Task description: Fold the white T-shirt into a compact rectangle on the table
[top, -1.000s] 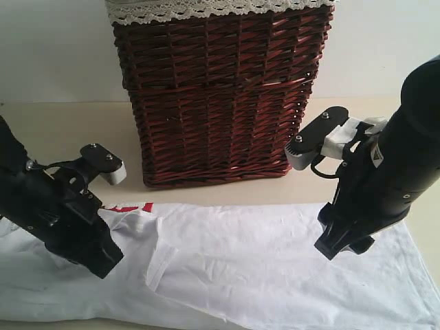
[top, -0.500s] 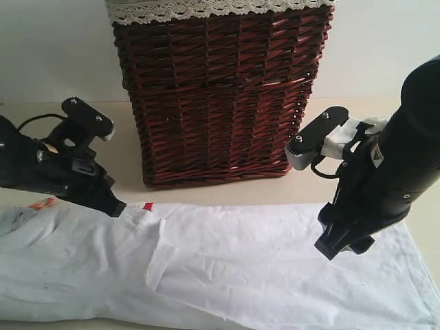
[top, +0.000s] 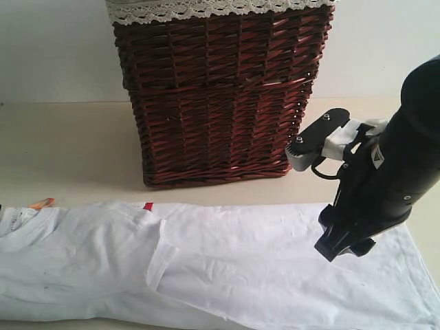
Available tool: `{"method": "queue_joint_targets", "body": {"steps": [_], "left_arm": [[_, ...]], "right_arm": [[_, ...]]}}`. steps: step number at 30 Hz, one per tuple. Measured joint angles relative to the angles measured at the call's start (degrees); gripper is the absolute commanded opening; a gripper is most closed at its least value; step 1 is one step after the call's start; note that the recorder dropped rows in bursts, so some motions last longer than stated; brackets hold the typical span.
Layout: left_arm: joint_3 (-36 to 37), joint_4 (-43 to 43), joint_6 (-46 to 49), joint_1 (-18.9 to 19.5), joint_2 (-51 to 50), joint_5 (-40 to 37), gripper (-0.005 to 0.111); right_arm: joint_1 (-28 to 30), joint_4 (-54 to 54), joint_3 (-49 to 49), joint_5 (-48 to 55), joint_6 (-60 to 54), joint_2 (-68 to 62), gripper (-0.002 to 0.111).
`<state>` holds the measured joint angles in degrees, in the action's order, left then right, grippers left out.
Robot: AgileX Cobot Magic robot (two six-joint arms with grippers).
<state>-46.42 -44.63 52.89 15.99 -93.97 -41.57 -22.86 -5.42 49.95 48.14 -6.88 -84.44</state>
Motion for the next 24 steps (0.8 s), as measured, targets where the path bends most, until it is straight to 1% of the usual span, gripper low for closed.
{"method": "queue_joint_targets", "body": {"steps": [1,2,3,4,5,6,7,8,9,12,16,19,21,24], "left_arm": [[0.00,-0.92,0.23,1.71,0.00,-2.00,0.000],[0.00,-5.33,2.18,3.81,0.00,-7.25,0.000],[0.00,-7.47,4.14,4.16,0.00,-10.54,0.000],[0.00,-11.29,7.55,3.85,0.00,-17.35,0.000],[-0.02,-11.45,7.99,3.22,0.00,-19.31,0.000],[-0.02,-7.67,7.41,0.85,0.00,-21.52,0.000],[-0.12,-2.71,5.48,-1.53,0.00,-21.63,0.000],[-0.12,1.73,3.50,-3.48,-0.13,-21.34,0.000],[0.00,4.10,2.05,-5.05,-0.57,-20.36,0.000],[0.54,6.41,0.61,-6.89,-1.75,-18.52,0.000],[2.13,13.18,-4.47,-7.25,-4.42,-13.66,0.000],[3.23,18.80,-10.06,-7.25,-6.22,-6.34,0.000],[3.45,20.09,-12.51,-7.25,-7.08,-2.24,0.000],[3.45,19.20,-13.50,-7.25,-8.36,1.20,0.000]], "right_arm": [[0.00,0.31,0.00,0.00,0.00,0.00,0.062],[0.00,0.58,0.00,0.05,0.00,0.00,0.062],[0.00,0.79,0.00,0.05,0.00,0.00,0.062],[0.00,0.79,0.00,0.05,0.00,0.00,0.062],[0.00,0.83,0.00,0.05,0.00,0.00,0.062],[0.00,0.93,0.00,0.05,0.00,0.00,0.062],[0.00,0.95,0.00,0.05,0.00,0.00,0.062],[0.00,0.95,0.00,0.05,0.00,0.00,0.062],[0.00,0.95,0.00,0.05,0.00,0.00,0.062],[0.00,0.95,0.00,0.05,0.47,0.00,0.062],[0.00,0.95,0.00,0.05,0.74,0.00,0.062],[0.00,0.95,0.00,0.05,0.87,0.00,0.062],[0.00,0.95,0.00,0.05,0.99,0.00,0.062],[0.00,0.95,0.00,0.05,1.00,0.00,0.062]]}}
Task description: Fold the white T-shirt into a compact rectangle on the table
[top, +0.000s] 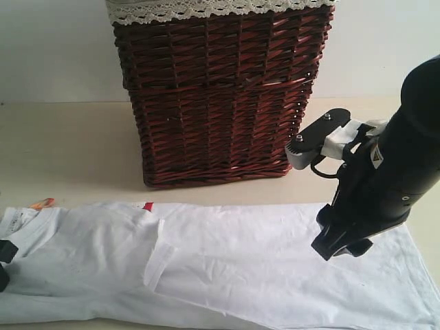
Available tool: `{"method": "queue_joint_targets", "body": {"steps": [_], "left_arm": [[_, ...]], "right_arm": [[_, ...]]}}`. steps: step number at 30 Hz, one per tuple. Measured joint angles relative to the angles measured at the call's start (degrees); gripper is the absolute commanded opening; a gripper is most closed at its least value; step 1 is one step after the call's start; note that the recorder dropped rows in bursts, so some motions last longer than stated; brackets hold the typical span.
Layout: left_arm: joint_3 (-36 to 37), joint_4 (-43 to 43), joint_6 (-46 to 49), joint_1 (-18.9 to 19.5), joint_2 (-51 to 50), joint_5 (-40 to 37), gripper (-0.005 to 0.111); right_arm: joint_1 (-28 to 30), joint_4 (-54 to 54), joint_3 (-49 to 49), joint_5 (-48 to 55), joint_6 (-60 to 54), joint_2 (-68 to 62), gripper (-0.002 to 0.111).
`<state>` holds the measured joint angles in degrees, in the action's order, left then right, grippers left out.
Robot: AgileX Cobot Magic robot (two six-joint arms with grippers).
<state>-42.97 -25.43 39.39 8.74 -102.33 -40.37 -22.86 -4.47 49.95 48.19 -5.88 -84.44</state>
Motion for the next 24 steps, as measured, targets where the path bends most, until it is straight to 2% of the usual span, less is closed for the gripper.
{"method": "queue_joint_targets", "body": {"steps": [3,5,6,8,11,14,17,20,24], "left_arm": [[-1.03,-2.49,2.38,0.00,0.26,0.42,0.000],[-3.30,-8.66,9.37,1.31,2.49,-2.72,0.000],[-4.55,-12.82,12.69,3.45,4.28,-5.68,0.000],[-4.87,-15.09,14.34,8.82,5.43,-8.98,0.000],[-2.91,-20.62,18.91,19.48,5.43,-12.66,0.000],[-1.50,-25.51,24.53,25.09,5.43,-13.92,0.000],[-0.22,-27.60,28.69,28.93,5.03,-12.70,0.001],[0.13,-28.64,31.19,29.95,3.49,-10.76,0.017],[0.13,-30.39,32.84,29.95,0.99,-10.24,0.062]], "right_arm": [[0.00,0.00,0.00,0.00,0.09,0.00,0.062],[0.00,0.00,0.00,0.00,0.09,0.00,0.062],[0.00,0.00,0.00,0.00,0.09,0.00,0.062],[0.00,0.00,0.00,0.00,0.09,0.00,0.062],[0.00,0.00,0.00,0.22,0.09,0.00,0.062],[0.00,0.00,0.00,0.65,0.09,0.00,0.062],[0.00,0.00,0.00,0.75,0.09,0.00,0.062],[0.00,0.00,0.00,0.75,0.09,0.00,0.062],[0.00,0.00,0.00,0.75,0.09,0.00,0.062]]}}
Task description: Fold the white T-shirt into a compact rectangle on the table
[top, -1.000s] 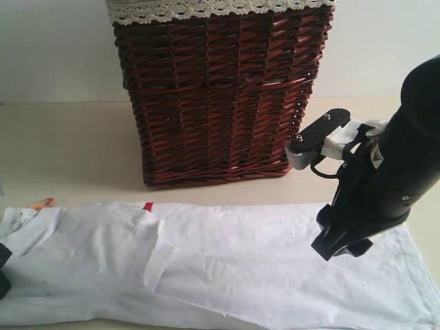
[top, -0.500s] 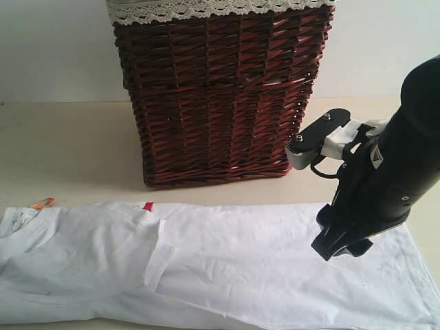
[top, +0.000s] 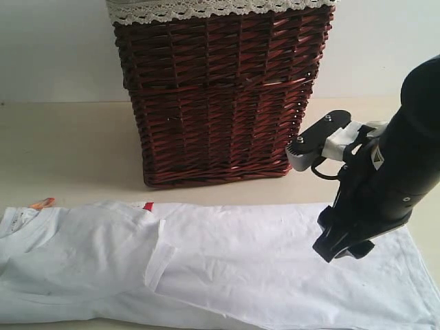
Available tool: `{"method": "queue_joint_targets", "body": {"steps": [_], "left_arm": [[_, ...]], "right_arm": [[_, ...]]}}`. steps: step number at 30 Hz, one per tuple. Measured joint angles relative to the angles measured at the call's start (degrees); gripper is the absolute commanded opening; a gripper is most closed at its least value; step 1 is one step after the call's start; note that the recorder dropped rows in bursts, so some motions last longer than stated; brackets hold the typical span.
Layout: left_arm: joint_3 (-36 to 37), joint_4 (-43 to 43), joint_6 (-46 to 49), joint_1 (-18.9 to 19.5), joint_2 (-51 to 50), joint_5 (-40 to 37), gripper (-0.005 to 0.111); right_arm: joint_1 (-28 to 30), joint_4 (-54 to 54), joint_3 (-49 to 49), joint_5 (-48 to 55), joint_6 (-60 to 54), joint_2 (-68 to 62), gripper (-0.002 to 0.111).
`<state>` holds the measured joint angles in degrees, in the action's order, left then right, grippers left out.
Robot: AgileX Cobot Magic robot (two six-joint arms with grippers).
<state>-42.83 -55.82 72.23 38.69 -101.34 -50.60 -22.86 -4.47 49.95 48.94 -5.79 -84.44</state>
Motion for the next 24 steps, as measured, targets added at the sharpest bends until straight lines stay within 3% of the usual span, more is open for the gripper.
{"method": "queue_joint_targets", "body": {"steps": [1,3,10,16,19,24], "left_arm": [[0.00,-0.27,0.23,0.00,-0.76,0.19,0.071],[0.00,-1.23,-0.62,0.00,-2.23,1.44,0.079],[0.00,-4.03,-3.42,0.00,-6.31,1.30,0.066],[0.00,-4.91,-0.65,-0.12,-8.67,-2.07,0.066],[-0.10,-5.01,-0.25,-2.18,-9.88,-3.69,0.066],[-0.31,-5.01,-0.09,-10.06,-11.76,-6.51,0.066]], "right_arm": [[0.00,0.00,0.00,0.00,0.00,0.00,0.062],[0.00,0.00,0.00,0.00,0.00,0.00,0.062],[0.00,0.00,0.00,-0.31,0.00,0.00,0.062],[0.00,0.00,0.00,-0.84,0.00,0.00,0.062],[0.00,0.00,0.00,-1.11,0.00,0.00,0.062],[0.00,0.00,0.00,-1.15,0.00,0.00,0.062]]}}
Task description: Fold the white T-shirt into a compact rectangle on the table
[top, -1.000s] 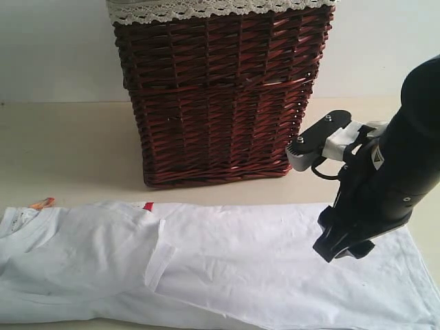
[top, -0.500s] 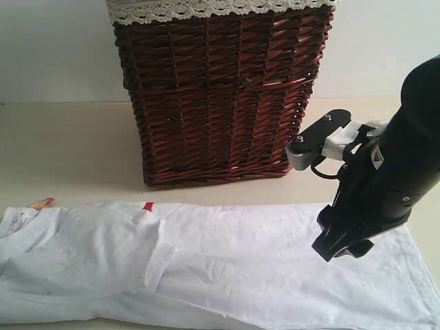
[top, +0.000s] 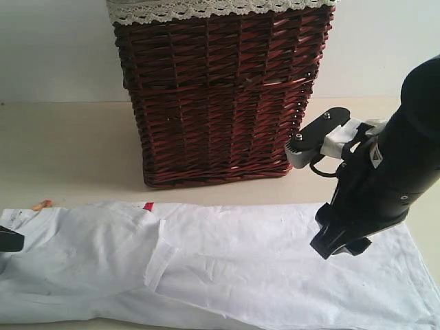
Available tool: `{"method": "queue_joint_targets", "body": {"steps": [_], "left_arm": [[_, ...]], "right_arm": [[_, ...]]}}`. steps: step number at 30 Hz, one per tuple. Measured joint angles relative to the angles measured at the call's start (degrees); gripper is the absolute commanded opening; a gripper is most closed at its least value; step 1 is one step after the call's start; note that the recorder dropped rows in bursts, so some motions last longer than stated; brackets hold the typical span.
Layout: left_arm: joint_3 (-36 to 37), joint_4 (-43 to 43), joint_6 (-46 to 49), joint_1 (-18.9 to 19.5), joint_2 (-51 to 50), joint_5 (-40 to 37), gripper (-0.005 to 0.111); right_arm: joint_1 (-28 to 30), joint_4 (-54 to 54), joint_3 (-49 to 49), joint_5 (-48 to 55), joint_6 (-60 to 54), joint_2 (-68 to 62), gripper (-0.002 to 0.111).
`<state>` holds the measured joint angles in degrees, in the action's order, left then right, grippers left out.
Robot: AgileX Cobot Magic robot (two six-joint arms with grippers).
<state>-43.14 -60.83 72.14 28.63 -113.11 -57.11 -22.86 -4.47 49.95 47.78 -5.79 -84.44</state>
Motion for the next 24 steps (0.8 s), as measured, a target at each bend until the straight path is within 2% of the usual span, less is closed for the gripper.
{"method": "queue_joint_targets", "body": {"steps": [3,5,8,13,16,19,24], "left_arm": [[0.00,0.63,0.23,-4.79,-0.38,-1.01,0.060],[0.00,2.30,0.65,-7.72,-0.38,-1.10,0.043],[0.00,5.50,0.71,-10.60,-0.74,0.10,-0.001],[-0.60,6.84,0.75,-11.61,-1.25,1.09,0.000],[-2.47,8.71,-0.86,-11.72,-0.42,1.91,0.000],[-5.67,13.76,-6.12,-11.14,2.50,4.69,0.000],[-10.09,15.19,-14.98,-6.08,8.26,6.84,0.000]], "right_arm": [[0.00,0.00,0.00,-0.10,0.00,0.00,0.062],[0.00,0.00,0.00,-0.10,0.00,0.00,0.062],[0.00,0.00,0.00,-0.10,0.00,0.00,0.062],[0.00,0.00,0.00,-0.10,0.17,0.00,0.062],[0.00,-5.40,0.00,0.03,3.16,0.70,0.061],[1.29,-15.73,-0.95,0.65,12.20,1.31,0.052],[5.70,-23.46,-4.25,1.22,21.26,1.41,0.032]]}}
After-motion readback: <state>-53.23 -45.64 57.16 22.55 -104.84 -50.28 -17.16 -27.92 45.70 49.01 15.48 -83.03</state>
